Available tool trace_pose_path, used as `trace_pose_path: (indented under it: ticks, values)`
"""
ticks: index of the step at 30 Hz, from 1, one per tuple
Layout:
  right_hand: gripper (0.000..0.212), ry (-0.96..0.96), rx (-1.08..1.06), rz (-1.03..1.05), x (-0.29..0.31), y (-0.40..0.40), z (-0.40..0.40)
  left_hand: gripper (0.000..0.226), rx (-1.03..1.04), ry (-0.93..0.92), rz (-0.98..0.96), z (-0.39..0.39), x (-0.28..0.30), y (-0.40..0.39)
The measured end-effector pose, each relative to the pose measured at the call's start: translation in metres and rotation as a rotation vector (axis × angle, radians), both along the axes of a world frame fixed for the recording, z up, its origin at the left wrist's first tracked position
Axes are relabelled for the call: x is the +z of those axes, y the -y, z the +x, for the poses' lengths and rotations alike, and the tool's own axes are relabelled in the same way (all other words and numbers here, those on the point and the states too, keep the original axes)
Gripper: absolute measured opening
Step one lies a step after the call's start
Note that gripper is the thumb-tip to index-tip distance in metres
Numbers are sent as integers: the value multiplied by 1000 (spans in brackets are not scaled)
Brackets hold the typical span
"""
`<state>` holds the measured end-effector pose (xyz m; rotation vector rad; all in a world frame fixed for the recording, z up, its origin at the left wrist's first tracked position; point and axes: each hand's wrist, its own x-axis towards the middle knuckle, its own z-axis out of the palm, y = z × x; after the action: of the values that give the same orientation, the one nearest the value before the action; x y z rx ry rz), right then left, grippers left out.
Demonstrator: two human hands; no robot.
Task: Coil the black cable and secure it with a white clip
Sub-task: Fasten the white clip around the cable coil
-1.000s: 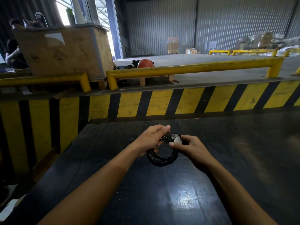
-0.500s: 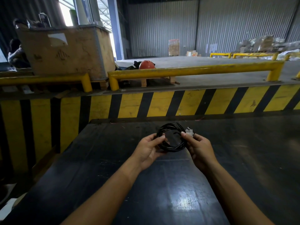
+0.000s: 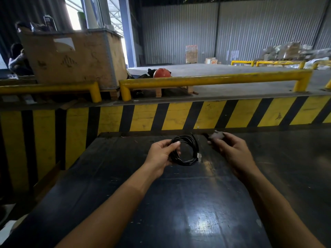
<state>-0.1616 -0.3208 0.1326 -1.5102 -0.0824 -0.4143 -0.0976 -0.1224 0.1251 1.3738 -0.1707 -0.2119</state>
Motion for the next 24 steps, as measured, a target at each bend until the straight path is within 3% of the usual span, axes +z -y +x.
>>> trace_pose_path:
  ticks: [4, 10, 18, 24]
  values:
    - [15, -100, 250, -518, 10, -12, 1, 15, -20, -8, 38, 0, 1, 5]
    - [18, 37, 140, -937, 5, -25, 14, 27, -89, -22, 90, -9, -6, 14]
    - [21, 240, -76, -1116, -14, -19, 16, 26, -74, -93, 115, -9, -4, 15]
    - [20, 328, -168, -1112, -15, -24, 13, 23, -160, -113, 66, -9, -4, 18]
